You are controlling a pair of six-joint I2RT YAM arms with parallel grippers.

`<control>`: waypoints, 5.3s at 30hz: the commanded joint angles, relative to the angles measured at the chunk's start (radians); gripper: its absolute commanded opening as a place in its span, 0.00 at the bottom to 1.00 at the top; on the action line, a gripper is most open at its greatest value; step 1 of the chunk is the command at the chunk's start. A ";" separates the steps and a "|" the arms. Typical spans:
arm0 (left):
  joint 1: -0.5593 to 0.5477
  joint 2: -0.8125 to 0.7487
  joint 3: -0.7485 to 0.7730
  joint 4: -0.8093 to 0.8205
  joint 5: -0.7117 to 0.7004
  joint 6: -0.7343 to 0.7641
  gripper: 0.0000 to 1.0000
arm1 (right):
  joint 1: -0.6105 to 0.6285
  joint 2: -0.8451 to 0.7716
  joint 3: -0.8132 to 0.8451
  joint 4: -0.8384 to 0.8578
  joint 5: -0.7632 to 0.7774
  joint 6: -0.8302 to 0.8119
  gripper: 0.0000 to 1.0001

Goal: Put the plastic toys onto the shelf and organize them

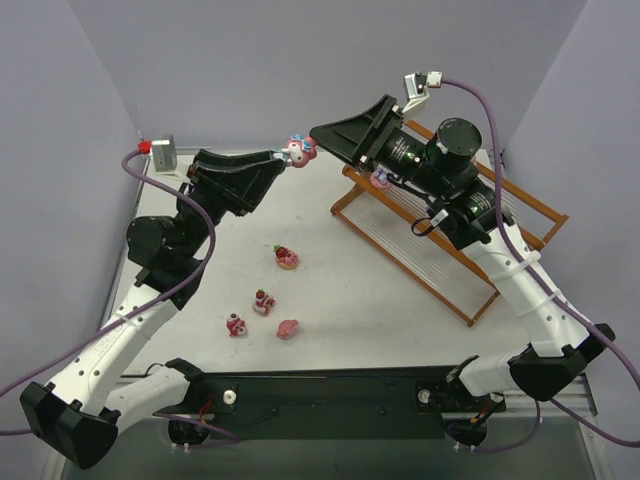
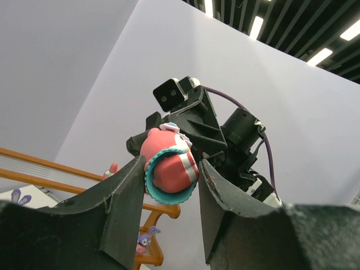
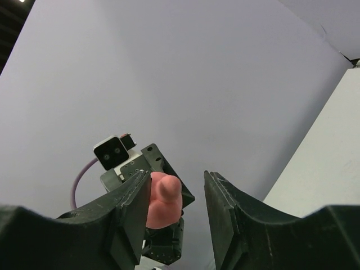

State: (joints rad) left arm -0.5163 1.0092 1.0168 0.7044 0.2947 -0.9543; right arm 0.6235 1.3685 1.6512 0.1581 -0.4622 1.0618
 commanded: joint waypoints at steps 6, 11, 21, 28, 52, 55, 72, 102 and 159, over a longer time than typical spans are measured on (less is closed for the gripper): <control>-0.010 -0.004 -0.011 0.135 -0.031 0.012 0.00 | 0.022 0.011 -0.001 0.109 -0.032 -0.006 0.43; -0.013 0.005 -0.018 0.162 -0.045 0.008 0.00 | 0.036 0.000 -0.042 0.245 -0.039 0.004 0.64; -0.016 0.016 -0.024 0.193 -0.072 -0.001 0.00 | 0.065 0.030 0.002 0.235 -0.061 -0.025 0.56; -0.022 0.025 -0.040 0.202 -0.074 -0.015 0.00 | 0.084 0.047 0.050 0.167 -0.047 -0.086 0.45; -0.024 -0.253 -0.081 -0.488 -0.267 0.229 0.94 | -0.194 0.110 0.406 -0.693 0.062 -1.012 0.00; -0.024 -0.268 -0.086 -0.554 -0.267 0.247 0.94 | -0.212 0.115 0.368 -0.710 0.161 -1.183 0.00; -0.024 -0.254 -0.158 -0.537 -0.207 0.212 0.94 | -0.347 0.178 0.154 -0.470 0.266 -1.608 0.00; -0.022 -0.198 -0.187 -0.499 -0.215 0.200 0.93 | -0.400 0.334 0.151 -0.348 0.086 -1.812 0.00; -0.001 -0.202 -0.103 -0.739 -0.327 0.285 0.97 | -0.389 0.129 0.182 -0.224 -0.035 -1.350 1.00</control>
State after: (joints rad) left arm -0.5224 0.8284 0.8455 0.0639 0.0406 -0.7120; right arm 0.2222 1.6527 1.8629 -0.1654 -0.3771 -0.4206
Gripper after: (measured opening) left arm 0.971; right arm 0.998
